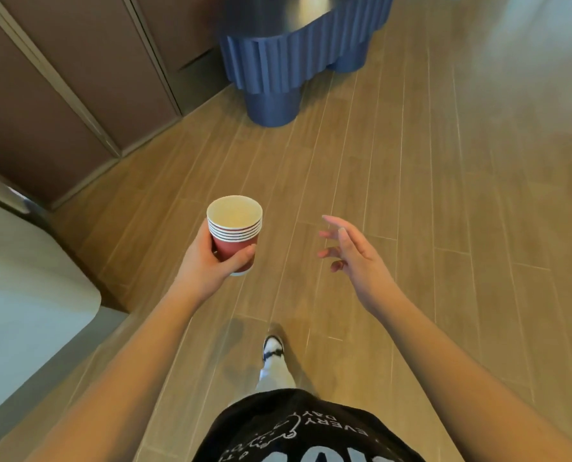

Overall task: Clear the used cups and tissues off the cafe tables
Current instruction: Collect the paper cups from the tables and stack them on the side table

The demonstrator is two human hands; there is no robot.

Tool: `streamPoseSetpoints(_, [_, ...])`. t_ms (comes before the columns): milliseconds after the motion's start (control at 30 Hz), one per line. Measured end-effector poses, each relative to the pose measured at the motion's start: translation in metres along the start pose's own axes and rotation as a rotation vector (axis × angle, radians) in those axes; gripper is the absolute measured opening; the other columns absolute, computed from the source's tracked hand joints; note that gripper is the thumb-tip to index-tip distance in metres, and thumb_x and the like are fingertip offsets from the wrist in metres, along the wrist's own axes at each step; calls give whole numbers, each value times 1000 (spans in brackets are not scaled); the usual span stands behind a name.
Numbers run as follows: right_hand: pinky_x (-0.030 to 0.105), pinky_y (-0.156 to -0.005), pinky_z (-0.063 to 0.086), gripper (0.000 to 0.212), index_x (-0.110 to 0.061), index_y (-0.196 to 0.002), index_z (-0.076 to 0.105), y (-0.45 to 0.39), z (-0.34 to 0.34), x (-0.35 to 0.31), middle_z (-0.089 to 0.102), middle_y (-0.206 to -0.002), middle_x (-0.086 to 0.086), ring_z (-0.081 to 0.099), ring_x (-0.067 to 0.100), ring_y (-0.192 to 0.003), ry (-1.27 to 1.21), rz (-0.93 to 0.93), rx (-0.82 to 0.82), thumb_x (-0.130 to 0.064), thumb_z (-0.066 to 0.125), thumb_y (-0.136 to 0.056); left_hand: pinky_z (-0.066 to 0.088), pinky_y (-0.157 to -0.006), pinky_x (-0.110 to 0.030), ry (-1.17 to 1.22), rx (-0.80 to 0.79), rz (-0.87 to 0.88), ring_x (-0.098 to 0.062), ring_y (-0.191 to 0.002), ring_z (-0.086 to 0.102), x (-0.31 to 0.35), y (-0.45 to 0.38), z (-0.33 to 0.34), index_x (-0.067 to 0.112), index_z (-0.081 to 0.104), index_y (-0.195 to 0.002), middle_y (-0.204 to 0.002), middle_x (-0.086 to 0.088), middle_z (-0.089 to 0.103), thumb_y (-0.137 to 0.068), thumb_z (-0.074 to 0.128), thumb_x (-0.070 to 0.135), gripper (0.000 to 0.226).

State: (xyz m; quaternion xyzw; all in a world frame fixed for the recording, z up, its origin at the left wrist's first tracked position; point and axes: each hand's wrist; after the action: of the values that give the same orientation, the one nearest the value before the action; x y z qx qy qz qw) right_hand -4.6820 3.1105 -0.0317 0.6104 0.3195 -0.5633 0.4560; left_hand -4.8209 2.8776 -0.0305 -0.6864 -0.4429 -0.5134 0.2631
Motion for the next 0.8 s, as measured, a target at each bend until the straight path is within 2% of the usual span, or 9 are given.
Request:
streamPoseSetpoints(100, [27, -71, 48, 34, -37, -131, 60, -56, 0, -7, 68, -119, -6, 69, 13, -93, 1, -2, -3, -39, 36, -108, 51, -86, -9, 60, 19, -28, 5, -114, 64, -5, -51, -4, 48, 52, -126, -119, 30, 68, -66, 84, 54, 68])
streamPoseSetpoints(267, [32, -74, 47, 32, -37, -128, 62, -157, 21, -34, 69, -120, -4, 69, 17, -93, 19, -57, 34, -34, 38, -108, 50, -93, -17, 112, 54, -31, 5, -114, 64, -7, -144, -26, 48, 51, -127, -119, 29, 68, -62, 83, 59, 73])
streamPoseSetpoints(433, [32, -73, 46, 32, -34, -130, 60, -245, 38, -64, 67, -119, -5, 69, 17, -91, 45, -71, 45, -30, 36, -109, 51, -88, -9, 132, -22, 4, 7, -113, 64, 9, -240, -40, 48, 52, -125, -119, 32, 67, -63, 84, 57, 71])
streamPoseSetpoints(600, [34, -73, 47, 32, -34, -130, 59, -315, 20, -78, 66, -121, 0, 69, 18, -91, 59, -59, 67, -28, 35, -109, 52, -88, -11, 182, -33, 6, 0, -116, 66, 19, -325, -36, 51, 54, -126, -123, 24, 70, -58, 87, 70, 78])
streamPoseSetpoints(800, [28, -70, 46, 32, -35, -129, 59, -409, -15, -80, 66, -118, 0, 68, 16, -89, 27, -47, 79, -27, 35, -109, 54, -88, -13, 186, -30, -28, -3, -117, 66, 19, -421, -17, 50, 55, -128, -125, 20, 70, -61, 90, 63, 76])
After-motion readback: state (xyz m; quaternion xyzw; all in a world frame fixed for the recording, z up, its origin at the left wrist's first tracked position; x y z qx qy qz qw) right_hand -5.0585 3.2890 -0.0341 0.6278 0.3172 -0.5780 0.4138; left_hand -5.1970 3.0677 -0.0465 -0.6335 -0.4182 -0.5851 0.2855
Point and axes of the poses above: each hand's wrist, its own y-axis away from the middle knuckle, its own z-axis out of the palm, x = y × z
